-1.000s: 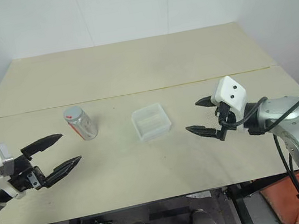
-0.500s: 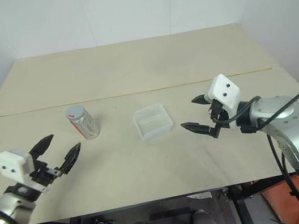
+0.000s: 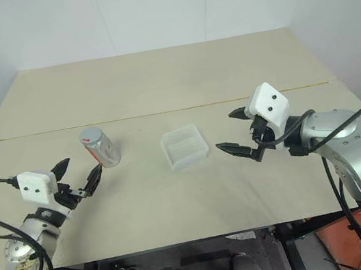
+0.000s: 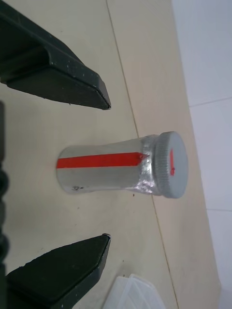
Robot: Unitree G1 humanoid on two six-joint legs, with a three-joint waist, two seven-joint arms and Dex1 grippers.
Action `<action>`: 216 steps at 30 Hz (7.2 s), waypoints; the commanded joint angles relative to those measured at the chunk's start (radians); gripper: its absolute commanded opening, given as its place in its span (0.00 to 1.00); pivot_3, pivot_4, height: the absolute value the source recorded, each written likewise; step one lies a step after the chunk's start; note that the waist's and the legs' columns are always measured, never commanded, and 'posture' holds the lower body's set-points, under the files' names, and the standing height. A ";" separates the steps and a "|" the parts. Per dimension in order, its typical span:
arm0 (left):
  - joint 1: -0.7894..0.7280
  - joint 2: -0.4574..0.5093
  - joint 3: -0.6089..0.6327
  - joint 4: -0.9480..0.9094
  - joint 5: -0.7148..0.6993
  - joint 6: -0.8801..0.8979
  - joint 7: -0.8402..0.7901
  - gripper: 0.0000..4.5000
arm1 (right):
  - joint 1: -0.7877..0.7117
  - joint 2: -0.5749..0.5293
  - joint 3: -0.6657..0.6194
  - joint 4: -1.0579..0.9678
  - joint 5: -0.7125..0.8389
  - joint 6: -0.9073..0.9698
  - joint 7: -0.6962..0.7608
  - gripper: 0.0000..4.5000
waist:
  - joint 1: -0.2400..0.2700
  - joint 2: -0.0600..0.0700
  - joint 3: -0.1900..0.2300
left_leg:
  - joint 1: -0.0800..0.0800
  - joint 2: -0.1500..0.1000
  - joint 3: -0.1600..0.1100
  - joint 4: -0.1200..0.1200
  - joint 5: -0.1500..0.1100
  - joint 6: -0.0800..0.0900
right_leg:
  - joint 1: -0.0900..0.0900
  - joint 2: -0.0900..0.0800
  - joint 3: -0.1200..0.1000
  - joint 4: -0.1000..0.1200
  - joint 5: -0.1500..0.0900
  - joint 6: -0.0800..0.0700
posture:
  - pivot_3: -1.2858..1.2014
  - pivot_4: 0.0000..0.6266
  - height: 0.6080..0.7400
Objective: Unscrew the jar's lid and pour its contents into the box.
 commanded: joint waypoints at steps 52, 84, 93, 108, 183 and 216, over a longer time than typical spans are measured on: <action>-0.418 -0.033 -0.104 0.526 0.050 -0.177 -0.045 0.73 | 0.043 -0.084 -0.110 -0.118 0.196 0.074 0.089 1.00 | 0.000 0.000 0.000 | 0.000 0.000 -0.001 0.000 0.000 0.000 | 0.001 0.000 -0.001 0.000 0.000 0.000 | 0.52 0.24 1.00; -0.681 0.185 -0.302 0.469 -0.218 0.060 -0.902 0.51 | -0.311 0.246 0.070 -0.118 0.324 0.284 -0.160 1.00 | -0.001 -0.001 0.001 | -0.006 0.000 -0.001 0.001 0.005 -0.007 | -0.003 0.000 -0.003 0.002 0.000 0.001 | 0.52 0.24 1.00; -0.804 0.099 -0.372 0.608 -0.154 -0.025 -1.011 0.51 | -0.441 0.416 0.184 -0.046 0.252 0.352 -0.325 1.00 | -0.006 -0.001 0.001 | -0.009 0.000 -0.001 0.002 0.005 -0.007 | -0.006 0.000 -0.003 0.004 0.000 0.001 | 0.52 0.24 1.00; -0.808 0.083 -0.382 0.611 -0.132 -0.040 -1.067 0.51 | -0.486 0.482 0.256 0.024 0.122 0.348 -0.364 1.00 | -0.024 -0.001 0.001 | -0.011 0.000 -0.001 0.002 0.005 -0.007 | -0.007 0.000 -0.003 0.005 0.001 0.001 | 0.52 0.24 1.00; -0.622 0.181 -0.295 0.402 -0.212 0.066 -0.958 0.51 | -0.451 0.597 0.294 -0.083 0.036 0.437 -0.425 1.00 | -0.024 0.000 0.001 | -0.011 0.000 -0.001 0.002 0.007 -0.010 | -0.008 0.001 -0.004 0.006 0.001 0.001 | 0.52 0.24 1.00; -0.570 0.222 -0.255 0.346 -0.239 0.058 -0.959 0.51 | -0.375 0.432 0.110 -0.045 0.094 0.376 -0.368 1.00 | -0.024 0.000 0.001 | -0.011 0.001 -0.002 0.001 0.006 -0.009 | -0.008 0.001 -0.003 0.005 0.001 0.001 | 0.52 0.24 1.00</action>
